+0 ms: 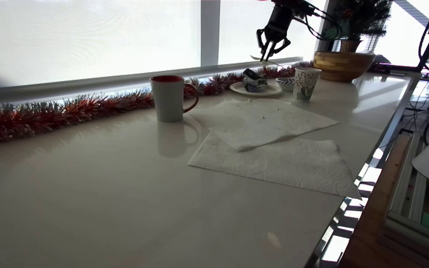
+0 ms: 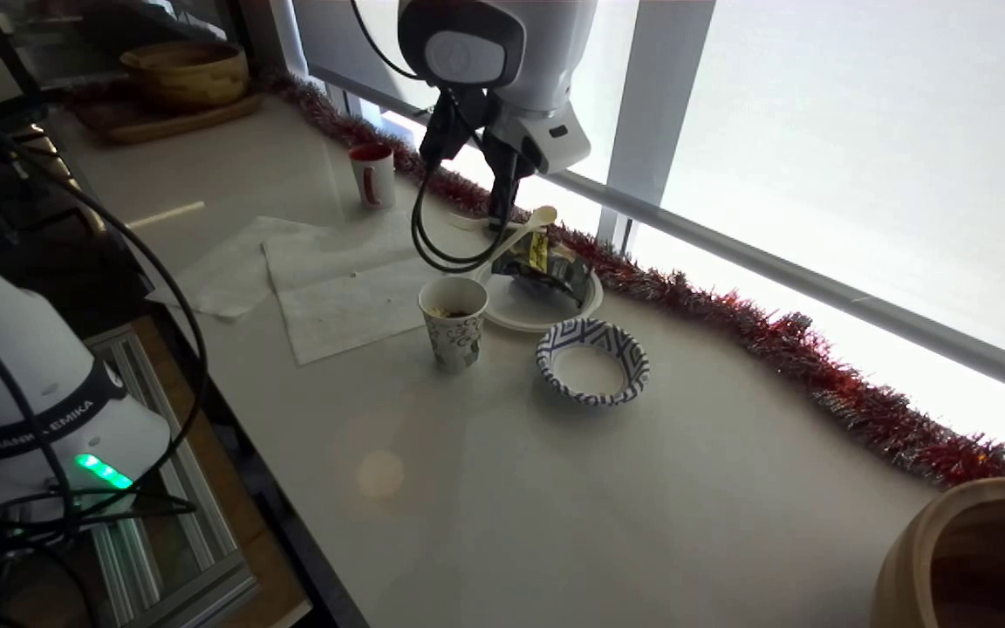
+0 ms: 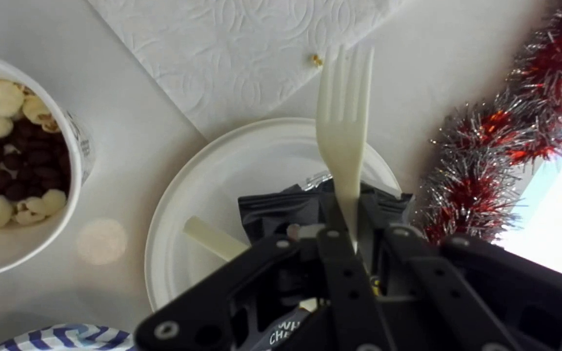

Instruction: Put the black packet, the plastic knife and fork on the white plate

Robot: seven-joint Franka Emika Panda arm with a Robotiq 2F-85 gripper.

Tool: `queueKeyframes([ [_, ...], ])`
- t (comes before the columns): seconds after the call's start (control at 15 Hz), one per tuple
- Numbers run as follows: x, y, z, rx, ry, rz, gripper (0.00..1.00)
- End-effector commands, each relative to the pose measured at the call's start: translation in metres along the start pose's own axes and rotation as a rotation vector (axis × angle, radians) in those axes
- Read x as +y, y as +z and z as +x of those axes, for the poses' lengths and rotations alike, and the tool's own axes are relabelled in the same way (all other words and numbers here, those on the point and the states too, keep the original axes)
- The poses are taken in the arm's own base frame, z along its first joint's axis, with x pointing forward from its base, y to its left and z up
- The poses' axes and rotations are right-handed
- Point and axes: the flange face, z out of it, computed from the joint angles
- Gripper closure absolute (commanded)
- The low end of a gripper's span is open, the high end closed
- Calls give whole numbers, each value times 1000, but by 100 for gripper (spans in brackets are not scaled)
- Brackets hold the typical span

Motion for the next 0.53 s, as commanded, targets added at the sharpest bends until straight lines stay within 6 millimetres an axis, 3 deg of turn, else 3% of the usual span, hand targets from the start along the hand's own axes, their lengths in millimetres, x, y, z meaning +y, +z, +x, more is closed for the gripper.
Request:
queueKeyframes([
  [0.0,-4,9,30,-30,35,-7,97],
  [0.47,-13,52,58,-10,53,-23,97],
])
